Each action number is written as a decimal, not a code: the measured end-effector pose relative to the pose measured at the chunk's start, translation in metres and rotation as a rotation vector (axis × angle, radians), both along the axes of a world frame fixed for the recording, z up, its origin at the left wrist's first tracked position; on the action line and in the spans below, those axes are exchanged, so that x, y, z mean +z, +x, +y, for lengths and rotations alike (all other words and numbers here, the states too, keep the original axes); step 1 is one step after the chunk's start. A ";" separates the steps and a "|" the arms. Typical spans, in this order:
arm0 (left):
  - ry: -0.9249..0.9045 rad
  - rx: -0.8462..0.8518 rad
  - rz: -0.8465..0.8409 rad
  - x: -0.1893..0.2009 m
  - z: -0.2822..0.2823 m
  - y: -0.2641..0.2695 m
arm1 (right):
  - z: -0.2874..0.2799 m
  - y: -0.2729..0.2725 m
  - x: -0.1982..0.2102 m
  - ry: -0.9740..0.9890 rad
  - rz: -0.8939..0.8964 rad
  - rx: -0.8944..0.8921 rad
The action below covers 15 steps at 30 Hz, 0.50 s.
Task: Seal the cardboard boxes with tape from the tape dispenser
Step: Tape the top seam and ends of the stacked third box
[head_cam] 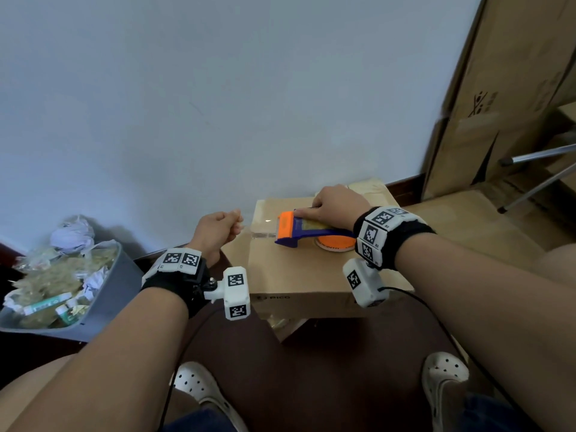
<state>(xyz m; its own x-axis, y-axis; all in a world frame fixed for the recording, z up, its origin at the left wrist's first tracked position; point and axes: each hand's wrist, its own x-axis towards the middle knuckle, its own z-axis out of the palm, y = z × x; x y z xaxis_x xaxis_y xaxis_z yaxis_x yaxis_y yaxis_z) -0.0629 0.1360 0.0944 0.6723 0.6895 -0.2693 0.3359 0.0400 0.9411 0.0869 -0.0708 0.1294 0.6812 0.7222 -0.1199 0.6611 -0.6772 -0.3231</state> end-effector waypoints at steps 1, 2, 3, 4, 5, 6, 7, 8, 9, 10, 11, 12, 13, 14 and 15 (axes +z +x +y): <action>-0.008 -0.001 0.010 -0.002 -0.001 0.000 | 0.002 0.000 0.001 -0.015 -0.012 -0.004; -0.009 -0.001 0.022 -0.005 -0.001 -0.001 | 0.005 -0.001 0.001 -0.027 -0.024 -0.010; -0.003 0.006 0.036 -0.007 -0.002 -0.002 | 0.008 -0.003 0.002 -0.037 -0.037 -0.016; 0.008 0.018 0.045 -0.009 -0.002 -0.003 | 0.011 -0.005 0.002 -0.047 -0.050 -0.022; 0.022 0.029 0.049 -0.011 -0.003 -0.003 | 0.014 -0.007 0.002 -0.059 -0.062 -0.026; 0.038 0.038 0.050 -0.013 -0.003 -0.003 | 0.016 -0.009 0.001 -0.071 -0.068 -0.031; 0.054 0.043 0.051 -0.014 -0.004 -0.003 | 0.017 -0.010 -0.001 -0.081 -0.071 -0.037; 0.069 0.047 0.050 -0.015 -0.005 -0.003 | 0.018 -0.011 -0.003 -0.088 -0.069 -0.045; 0.085 0.055 0.048 -0.015 -0.006 -0.002 | 0.019 -0.011 -0.004 -0.093 -0.065 -0.052; 0.104 0.067 0.045 -0.016 -0.006 -0.002 | 0.021 -0.011 -0.005 -0.099 -0.060 -0.058; 0.125 0.081 0.046 -0.017 -0.006 -0.002 | 0.022 -0.011 -0.005 -0.103 -0.057 -0.064; 0.146 0.095 0.050 -0.019 -0.005 -0.002 | 0.024 -0.011 -0.004 -0.102 -0.055 -0.068; 0.160 0.110 0.052 -0.020 -0.004 -0.002 | 0.025 -0.011 -0.003 -0.098 -0.054 -0.071; 0.167 0.123 0.054 -0.020 -0.003 -0.003 | 0.027 -0.011 -0.001 -0.093 -0.056 -0.074; 0.171 0.133 0.057 -0.021 -0.003 -0.003 | 0.028 -0.011 0.000 -0.091 -0.060 -0.073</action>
